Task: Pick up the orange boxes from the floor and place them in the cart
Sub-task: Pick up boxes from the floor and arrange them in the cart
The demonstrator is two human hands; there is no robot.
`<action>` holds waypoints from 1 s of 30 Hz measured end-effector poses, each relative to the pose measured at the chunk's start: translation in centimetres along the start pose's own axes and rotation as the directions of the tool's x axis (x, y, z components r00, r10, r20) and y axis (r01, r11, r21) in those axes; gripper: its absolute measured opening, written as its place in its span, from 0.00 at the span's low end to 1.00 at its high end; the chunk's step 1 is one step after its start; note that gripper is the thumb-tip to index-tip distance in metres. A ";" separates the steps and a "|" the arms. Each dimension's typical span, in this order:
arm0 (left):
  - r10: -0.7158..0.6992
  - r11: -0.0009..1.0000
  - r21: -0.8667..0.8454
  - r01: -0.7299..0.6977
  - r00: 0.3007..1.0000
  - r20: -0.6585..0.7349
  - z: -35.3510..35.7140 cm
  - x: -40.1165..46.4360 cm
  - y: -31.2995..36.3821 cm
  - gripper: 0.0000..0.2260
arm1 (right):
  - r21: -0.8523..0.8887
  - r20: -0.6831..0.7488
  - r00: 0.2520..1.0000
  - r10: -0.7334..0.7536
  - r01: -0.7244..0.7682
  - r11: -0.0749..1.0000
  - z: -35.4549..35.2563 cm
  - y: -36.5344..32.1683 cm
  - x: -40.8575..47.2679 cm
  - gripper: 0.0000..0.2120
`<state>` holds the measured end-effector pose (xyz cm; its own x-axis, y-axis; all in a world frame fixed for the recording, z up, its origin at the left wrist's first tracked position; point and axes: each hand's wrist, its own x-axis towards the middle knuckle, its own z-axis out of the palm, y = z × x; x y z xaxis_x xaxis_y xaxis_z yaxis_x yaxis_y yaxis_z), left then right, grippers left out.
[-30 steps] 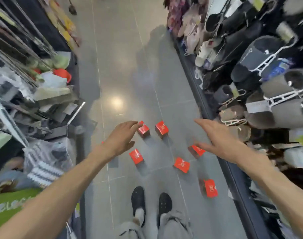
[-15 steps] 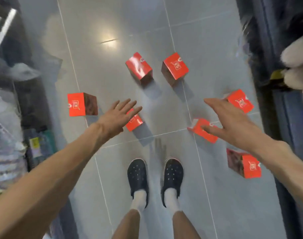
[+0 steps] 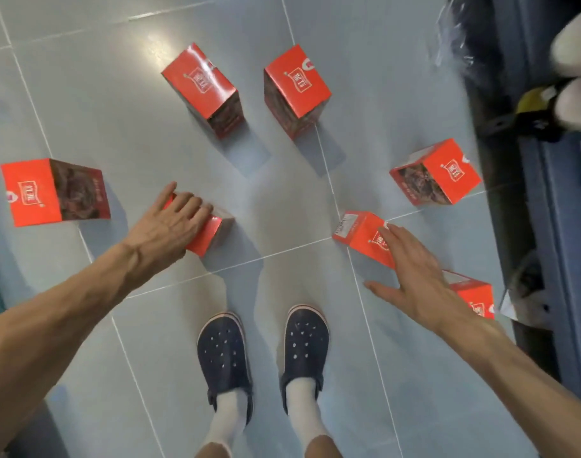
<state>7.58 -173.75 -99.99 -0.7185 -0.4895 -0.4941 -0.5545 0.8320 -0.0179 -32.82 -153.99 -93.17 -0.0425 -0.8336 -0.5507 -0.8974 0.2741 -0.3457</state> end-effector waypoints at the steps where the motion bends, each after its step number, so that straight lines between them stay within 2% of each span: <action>1: -0.025 0.999 -0.041 0.024 1.000 -0.009 -0.9 -0.3 0.3 0.42 | 0.017 -0.005 1.000 0.028 -0.028 0.999 -0.4 -0.3 -0.1 0.46; 5: -0.049 0.984 -0.174 0.042 0.998 -0.036 -4.0 -1.4 2.0 0.42 | -0.003 -0.015 0.994 0.107 -0.107 0.994 -0.8 -0.8 1.1 0.47; 10: 0.014 0.964 -0.264 -0.037 0.996 -0.088 -4.1 -1.0 4.4 0.41 | -0.135 0.033 0.985 0.168 -0.163 0.977 2.2 0.9 4.9 0.53; 14: 0.012 0.950 -0.309 -0.046 0.994 -0.111 -2.7 -1.2 6.0 0.39 | -0.213 -0.043 0.981 0.187 -0.192 0.958 5.1 1.8 6.5 0.50; 18: -0.052 0.932 -0.363 0.014 0.994 -0.096 -4.0 -2.5 6.7 0.37 | -0.239 -0.083 0.985 0.154 -0.170 0.956 3.8 0.7 5.7 0.46; 24: -0.139 0.914 -0.397 0.084 0.984 -0.111 -13.0 -6.7 4.2 0.37 | -0.222 -0.064 0.996 0.055 -0.068 0.973 -7.4 -5.1 2.5 0.37; 30: -0.252 0.887 -0.435 0.154 0.951 -0.178 -29.5 -14.0 0.3 0.41 | -0.207 -0.179 0.976 -0.123 0.085 0.975 -25.3 -15.4 -4.6 0.40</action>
<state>5.09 -174.30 -67.46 -0.6183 -0.7220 -0.3105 -0.7851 0.5495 0.2858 -29.94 -166.52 -66.12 -0.0099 -0.9332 -0.3593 -0.9691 0.0975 -0.2266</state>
